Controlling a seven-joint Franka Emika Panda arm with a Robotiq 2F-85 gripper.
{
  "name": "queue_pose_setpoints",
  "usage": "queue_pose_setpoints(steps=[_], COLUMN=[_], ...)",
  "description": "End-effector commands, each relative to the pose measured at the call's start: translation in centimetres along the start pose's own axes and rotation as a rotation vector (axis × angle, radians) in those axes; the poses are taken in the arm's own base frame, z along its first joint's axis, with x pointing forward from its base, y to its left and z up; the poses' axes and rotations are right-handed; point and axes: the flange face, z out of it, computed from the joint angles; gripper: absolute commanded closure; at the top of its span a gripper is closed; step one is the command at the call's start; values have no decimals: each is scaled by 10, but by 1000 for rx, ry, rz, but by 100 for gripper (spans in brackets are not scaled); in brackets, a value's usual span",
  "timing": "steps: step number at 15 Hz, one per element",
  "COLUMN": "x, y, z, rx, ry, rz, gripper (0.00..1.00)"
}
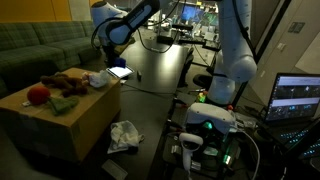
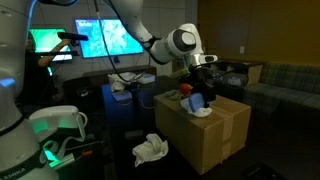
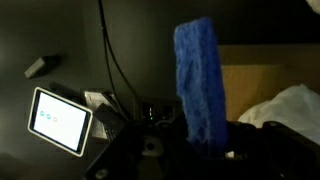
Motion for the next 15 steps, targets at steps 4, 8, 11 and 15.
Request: queue_pose_setpoints(steps=[4, 8, 11, 15], x=[86, 121, 138, 148], y=[-9, -26, -43, -66], z=[-2, 4, 11, 17], rx=[-59, -46, -20, 16], ry=[157, 253, 317, 374], rz=[31, -3, -34, -86], gripper=[97, 97, 97, 97])
